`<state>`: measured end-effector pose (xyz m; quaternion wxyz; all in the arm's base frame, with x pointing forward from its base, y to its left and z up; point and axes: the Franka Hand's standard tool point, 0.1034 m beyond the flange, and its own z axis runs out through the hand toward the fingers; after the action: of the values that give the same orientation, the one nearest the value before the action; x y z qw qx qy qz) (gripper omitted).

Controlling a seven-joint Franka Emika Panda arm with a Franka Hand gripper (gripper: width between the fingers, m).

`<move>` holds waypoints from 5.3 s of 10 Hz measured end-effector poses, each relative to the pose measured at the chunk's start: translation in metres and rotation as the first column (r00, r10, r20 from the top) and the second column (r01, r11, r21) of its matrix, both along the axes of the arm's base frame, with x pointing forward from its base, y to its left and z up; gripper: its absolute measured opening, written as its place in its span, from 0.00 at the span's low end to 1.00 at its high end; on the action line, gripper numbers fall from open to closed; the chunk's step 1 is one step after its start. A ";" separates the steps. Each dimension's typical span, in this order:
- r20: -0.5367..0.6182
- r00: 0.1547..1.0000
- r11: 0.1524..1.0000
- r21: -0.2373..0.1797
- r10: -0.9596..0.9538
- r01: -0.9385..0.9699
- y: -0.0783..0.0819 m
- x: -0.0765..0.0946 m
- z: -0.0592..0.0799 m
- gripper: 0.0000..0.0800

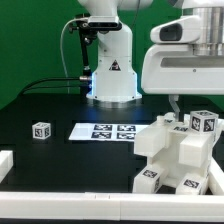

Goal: Assemble chair

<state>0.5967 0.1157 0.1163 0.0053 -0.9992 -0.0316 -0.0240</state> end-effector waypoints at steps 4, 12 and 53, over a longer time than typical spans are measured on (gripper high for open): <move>-0.003 0.996 0.996 0.005 -0.093 0.093 -0.001 0.000 -0.001 0.35; -0.028 0.502 0.499 0.080 -0.864 0.863 0.004 0.003 -0.001 0.35; -0.223 -0.332 -0.360 0.096 -0.916 0.928 -0.016 0.018 -0.002 0.59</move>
Offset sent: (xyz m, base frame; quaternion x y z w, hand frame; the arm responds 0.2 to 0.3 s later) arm 0.0000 0.0000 0.0000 0.0000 0.0000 0.1296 0.9916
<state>0.6143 0.0998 0.1143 0.1041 -0.5905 0.8003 0.0027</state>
